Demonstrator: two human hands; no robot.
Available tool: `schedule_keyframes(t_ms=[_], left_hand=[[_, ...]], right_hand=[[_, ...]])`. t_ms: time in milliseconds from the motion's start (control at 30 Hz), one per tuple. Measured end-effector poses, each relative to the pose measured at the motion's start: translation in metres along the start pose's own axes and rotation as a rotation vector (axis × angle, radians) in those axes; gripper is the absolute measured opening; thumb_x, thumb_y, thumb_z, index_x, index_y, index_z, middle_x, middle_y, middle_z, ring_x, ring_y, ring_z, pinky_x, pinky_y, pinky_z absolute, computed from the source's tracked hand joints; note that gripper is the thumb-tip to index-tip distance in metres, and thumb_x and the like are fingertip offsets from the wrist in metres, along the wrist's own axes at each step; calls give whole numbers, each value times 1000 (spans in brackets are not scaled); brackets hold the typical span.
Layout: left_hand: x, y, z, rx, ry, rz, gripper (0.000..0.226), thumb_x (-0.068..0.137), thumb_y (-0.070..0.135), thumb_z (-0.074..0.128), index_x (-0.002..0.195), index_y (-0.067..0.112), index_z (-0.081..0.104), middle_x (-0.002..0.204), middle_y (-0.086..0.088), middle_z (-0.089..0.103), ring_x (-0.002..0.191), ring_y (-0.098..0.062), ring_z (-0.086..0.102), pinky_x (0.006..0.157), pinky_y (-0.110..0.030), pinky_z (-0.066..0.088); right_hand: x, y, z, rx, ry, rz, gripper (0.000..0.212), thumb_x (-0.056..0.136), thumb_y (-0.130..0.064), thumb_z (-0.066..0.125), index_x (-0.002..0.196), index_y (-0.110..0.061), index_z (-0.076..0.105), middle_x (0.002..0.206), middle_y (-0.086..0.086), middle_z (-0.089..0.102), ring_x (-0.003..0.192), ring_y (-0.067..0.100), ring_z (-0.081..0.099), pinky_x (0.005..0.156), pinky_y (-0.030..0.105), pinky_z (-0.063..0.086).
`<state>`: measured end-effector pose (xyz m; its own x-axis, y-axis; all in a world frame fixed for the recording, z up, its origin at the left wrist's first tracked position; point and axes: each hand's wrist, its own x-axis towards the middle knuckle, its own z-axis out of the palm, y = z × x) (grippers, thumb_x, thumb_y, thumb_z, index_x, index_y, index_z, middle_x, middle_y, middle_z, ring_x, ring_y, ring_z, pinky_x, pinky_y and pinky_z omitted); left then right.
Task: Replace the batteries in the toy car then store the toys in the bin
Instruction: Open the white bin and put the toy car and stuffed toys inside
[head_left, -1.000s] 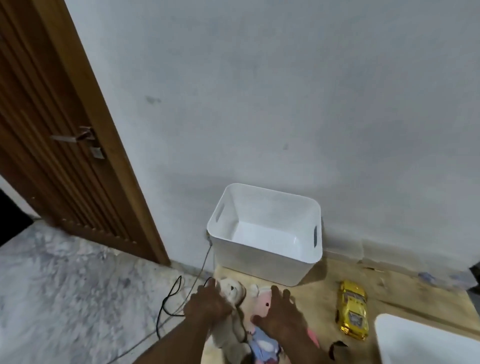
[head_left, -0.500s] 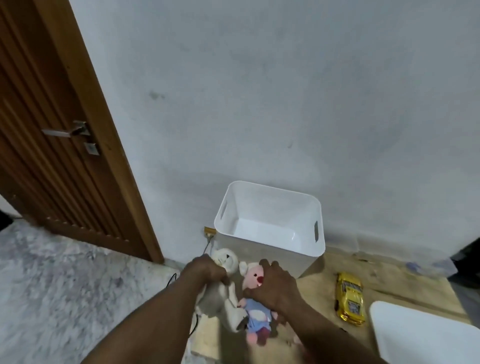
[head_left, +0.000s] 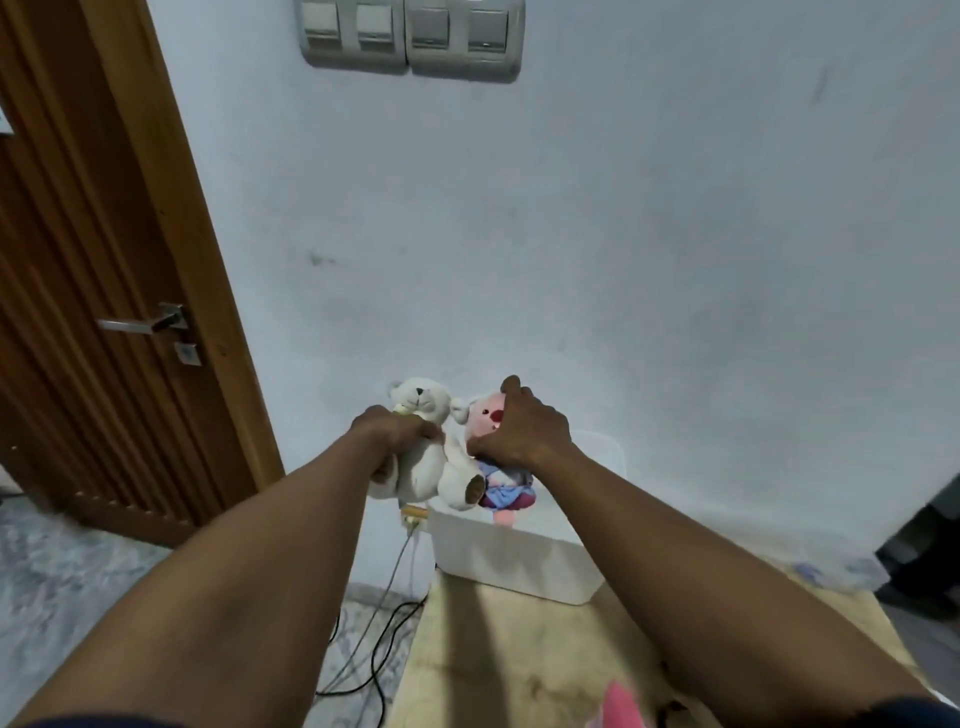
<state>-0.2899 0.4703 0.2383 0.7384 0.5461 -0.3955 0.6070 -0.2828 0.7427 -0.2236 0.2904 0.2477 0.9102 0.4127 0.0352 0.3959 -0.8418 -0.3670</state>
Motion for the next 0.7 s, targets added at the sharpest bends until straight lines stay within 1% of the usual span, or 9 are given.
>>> schedule_keyframes(t_ms=[67, 133, 300, 367, 433, 500, 567, 633, 700], left_hand=[[9, 12, 17, -40, -5, 37, 59, 62, 49, 78, 104, 11, 63, 102, -10, 67, 89, -26, 64, 73, -32, 53], [19, 22, 38, -47, -28, 57, 59, 61, 51, 75, 105, 12, 65, 104, -10, 68, 92, -25, 65, 78, -33, 55], [48, 37, 94, 20, -52, 80, 49, 79, 45, 71, 114, 12, 62, 113, -11, 66, 102, -28, 64, 86, -35, 54], [63, 38, 115, 67, -42, 79, 47, 80, 43, 69, 119, 17, 59, 116, -9, 65, 105, -28, 63, 89, -33, 53], [79, 38, 131, 70, -37, 68, 42, 80, 39, 69, 117, 21, 57, 113, -7, 65, 102, -27, 62, 87, -30, 51], [99, 32, 147, 127, -52, 12, 39, 83, 40, 67, 115, 19, 61, 114, -7, 65, 104, -26, 63, 86, -27, 49], [118, 24, 161, 208, -78, -50, 48, 83, 45, 66, 119, 12, 64, 123, -9, 66, 110, -26, 63, 91, -28, 51], [147, 9, 180, 245, -151, -103, 56, 78, 49, 67, 121, 14, 63, 127, -7, 65, 112, -26, 63, 93, -29, 51], [180, -14, 200, 284, -193, -125, 64, 68, 50, 68, 122, 17, 63, 127, -6, 65, 109, -23, 64, 94, -31, 53]], right_hand=[[13, 15, -2, 11, 15, 52, 81, 60, -49, 73, 126, -22, 34, 114, 3, 49, 100, 29, 61, 75, 32, 43], [24, 34, 1, 11, 18, 107, 79, 60, -47, 73, 125, -23, 34, 112, 3, 42, 98, 30, 60, 72, 32, 42], [56, 89, 24, 32, -6, 183, 75, 60, -42, 76, 122, -25, 38, 114, 5, 37, 99, 32, 59, 71, 32, 44], [70, 107, 38, 54, -36, 203, 76, 61, -41, 77, 125, -25, 39, 117, 6, 38, 103, 32, 59, 74, 32, 47], [86, 122, 59, 68, -100, 225, 80, 62, -41, 79, 129, -24, 38, 120, 7, 40, 107, 32, 58, 79, 33, 48], [100, 134, 84, 75, -180, 245, 88, 63, -42, 80, 136, -22, 34, 126, 9, 42, 114, 32, 55, 86, 34, 49], [110, 143, 109, 97, -248, 265, 93, 64, -42, 81, 140, -20, 32, 131, 10, 42, 121, 32, 52, 92, 34, 47], [118, 151, 131, 121, -289, 292, 93, 65, -40, 82, 140, -18, 33, 134, 11, 43, 125, 30, 49, 96, 33, 45], [123, 156, 148, 131, -305, 318, 89, 68, -38, 81, 141, -16, 34, 137, 12, 44, 129, 28, 46, 101, 32, 42]])
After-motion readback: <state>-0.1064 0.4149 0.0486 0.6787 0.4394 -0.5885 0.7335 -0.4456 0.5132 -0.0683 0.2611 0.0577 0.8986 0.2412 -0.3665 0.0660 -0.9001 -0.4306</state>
